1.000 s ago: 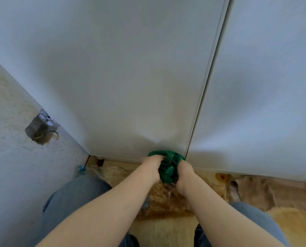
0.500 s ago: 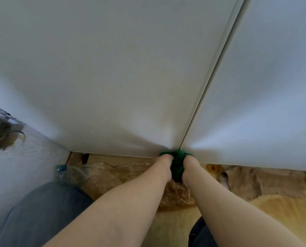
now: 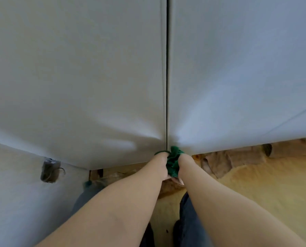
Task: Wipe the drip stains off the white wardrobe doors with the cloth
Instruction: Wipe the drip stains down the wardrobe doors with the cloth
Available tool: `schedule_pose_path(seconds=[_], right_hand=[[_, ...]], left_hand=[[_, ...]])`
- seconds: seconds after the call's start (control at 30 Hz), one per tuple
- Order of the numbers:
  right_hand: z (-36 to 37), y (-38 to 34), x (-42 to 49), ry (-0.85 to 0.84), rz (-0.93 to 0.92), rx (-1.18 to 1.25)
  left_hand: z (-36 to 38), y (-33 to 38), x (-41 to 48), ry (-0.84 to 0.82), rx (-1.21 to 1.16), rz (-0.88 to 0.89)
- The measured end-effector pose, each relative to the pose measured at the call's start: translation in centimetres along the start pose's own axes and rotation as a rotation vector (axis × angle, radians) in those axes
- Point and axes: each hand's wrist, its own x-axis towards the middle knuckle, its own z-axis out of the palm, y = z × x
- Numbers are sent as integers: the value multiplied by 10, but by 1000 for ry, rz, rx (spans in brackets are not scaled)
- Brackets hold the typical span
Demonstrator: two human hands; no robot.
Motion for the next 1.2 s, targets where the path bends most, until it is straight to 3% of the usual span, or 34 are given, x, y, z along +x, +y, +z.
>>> schedule_pose_path(seconds=[0.07, 0.17, 0.33, 0.43, 0.57, 0.7, 0.9, 1.07, 1.2], right_hand=[[-8, -6, -37, 21, -32, -103], [-25, -24, -121, 103, 62, -111], [-39, -56, -237, 99, -64, -266], [-45, -73, -280, 31, -106, -279], [-51, -90, -314, -107, -319, -470], [-62, -107, -324, -95, -514, -727], [-110, -124, -337, 44, -540, -516], [-181, -154, -351, 142, -590, -287], [-248, -208, -358, 243, -694, -167]], left_hand=[[1, 4, -24, 5, -22, -11], [2, 12, -84, -14, -46, 0], [8, 40, -193, -96, -101, -3], [17, 55, -241, -8, -114, 27], [33, 73, -278, 113, -35, 174], [45, 80, -286, 44, -49, 214], [84, 68, -298, -163, 67, 196], [155, 55, -322, -293, 327, 332], [238, 43, -336, -287, 516, 486]])
